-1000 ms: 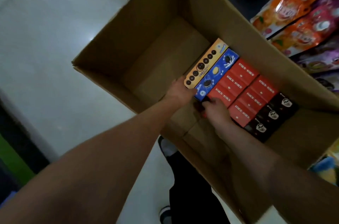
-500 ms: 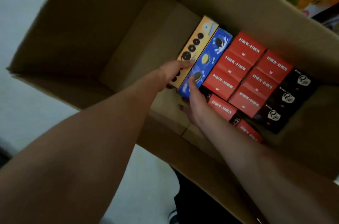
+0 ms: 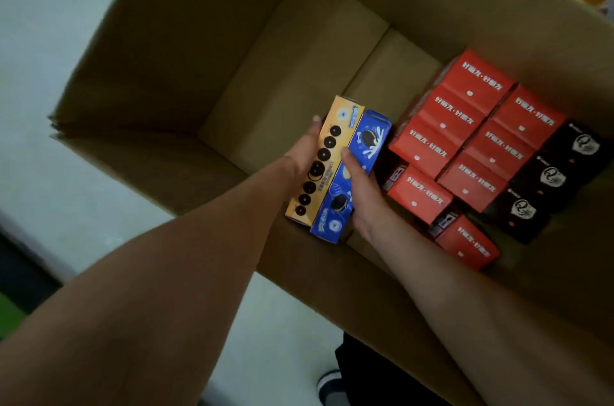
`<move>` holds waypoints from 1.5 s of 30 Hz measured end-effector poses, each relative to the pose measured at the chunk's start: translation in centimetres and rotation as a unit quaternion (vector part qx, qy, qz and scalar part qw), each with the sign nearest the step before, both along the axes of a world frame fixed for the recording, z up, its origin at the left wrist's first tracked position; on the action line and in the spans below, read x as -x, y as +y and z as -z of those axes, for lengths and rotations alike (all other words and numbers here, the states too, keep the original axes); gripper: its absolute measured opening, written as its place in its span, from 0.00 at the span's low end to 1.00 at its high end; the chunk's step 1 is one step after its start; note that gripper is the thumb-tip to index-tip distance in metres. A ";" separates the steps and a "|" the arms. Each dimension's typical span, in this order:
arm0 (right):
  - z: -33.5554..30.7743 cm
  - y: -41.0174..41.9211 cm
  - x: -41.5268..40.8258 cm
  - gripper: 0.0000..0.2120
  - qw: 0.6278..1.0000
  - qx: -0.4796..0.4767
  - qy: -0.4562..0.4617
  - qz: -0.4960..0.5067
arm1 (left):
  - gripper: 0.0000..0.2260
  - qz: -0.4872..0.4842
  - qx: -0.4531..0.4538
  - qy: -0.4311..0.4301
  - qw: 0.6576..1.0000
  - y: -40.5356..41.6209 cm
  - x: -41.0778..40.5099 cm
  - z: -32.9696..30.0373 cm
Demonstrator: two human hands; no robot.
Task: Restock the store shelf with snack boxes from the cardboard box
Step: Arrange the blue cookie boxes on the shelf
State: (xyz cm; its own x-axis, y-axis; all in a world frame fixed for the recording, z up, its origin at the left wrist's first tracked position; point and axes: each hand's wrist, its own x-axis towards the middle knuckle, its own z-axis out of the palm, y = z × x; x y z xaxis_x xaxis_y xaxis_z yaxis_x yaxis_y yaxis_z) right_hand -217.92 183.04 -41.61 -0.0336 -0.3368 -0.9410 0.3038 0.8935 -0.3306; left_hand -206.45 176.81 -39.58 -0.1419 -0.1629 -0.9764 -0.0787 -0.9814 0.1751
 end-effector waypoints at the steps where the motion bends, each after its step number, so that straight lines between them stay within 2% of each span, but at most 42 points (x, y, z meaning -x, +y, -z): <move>1: 0.0 0.2 0.1 0.26 1.000 0.001 -0.006 0.009 | 0.36 0.000 0.002 0.007 1.000 0.3 -0.1 -0.1; 4: -1.3 0.2 0.5 0.24 1.000 0.012 -0.022 0.007 | 0.36 -0.012 0.009 0.034 0.999 0.8 -0.5 -1.5; 8: -5.9 -1.9 1.2 0.17 0.997 0.060 -0.033 -0.028 | 0.36 -0.037 0.036 0.048 0.998 -0.7 -1.0 -6.8; 15: -20.6 -5.9 1.1 0.21 0.980 0.149 -0.059 -0.119 | 0.38 -0.131 0.116 0.058 0.983 -1.2 -2.5 -21.1; 18: -29.2 -6.5 0.1 0.18 0.968 0.172 -0.090 -0.156 | 0.38 -0.183 0.148 0.084 0.968 -0.6 -3.8 -29.7; 21: -37.4 -6.0 -1.4 0.13 0.959 0.172 -0.116 -0.191 | 0.32 -0.209 0.201 0.094 0.953 1.5 -5.7 -37.6; 25: -48.4 -4.4 -3.5 0.13 0.946 0.188 -0.129 -0.228 | 0.17 -0.229 0.232 0.082 0.942 5.8 -8.1 -48.6; 28: -55.8 -2.6 -5.3 0.14 0.930 0.200 -0.134 -0.278 | 0.15 -0.278 0.245 0.067 0.926 9.5 -9.3 -56.4; 33: -68.2 1.0 -8.2 0.16 0.887 0.230 -0.139 -0.375 | 0.14 -0.376 0.286 0.036 0.881 16.0 -10.2 -69.0; 38: -80.5 4.7 -11.6 0.24 0.841 0.280 -0.144 -0.440 | 0.20 -0.459 0.352 0.013 0.815 22.1 -11.2 -79.4; 42: -88.4 7.1 -14.1 0.25 0.800 0.321 -0.132 -0.490 | 0.18 -0.498 0.419 -0.003 0.760 25.8 -12.2 -86.2; 45: -93.1 8.7 -16.0 0.22 0.773 0.340 -0.156 -0.512 | 0.14 -0.515 0.460 -0.015 0.723 28.3 -13.0 -90.7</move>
State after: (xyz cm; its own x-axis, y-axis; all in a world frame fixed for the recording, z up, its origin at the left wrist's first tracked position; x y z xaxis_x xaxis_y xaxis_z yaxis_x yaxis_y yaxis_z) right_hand -201.91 191.72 51.47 0.7711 -0.4579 -0.4424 -0.2874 0.3698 -0.8836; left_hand -193.48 205.06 51.11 0.5361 -0.7495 -0.3884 0.5945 0.0086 0.8041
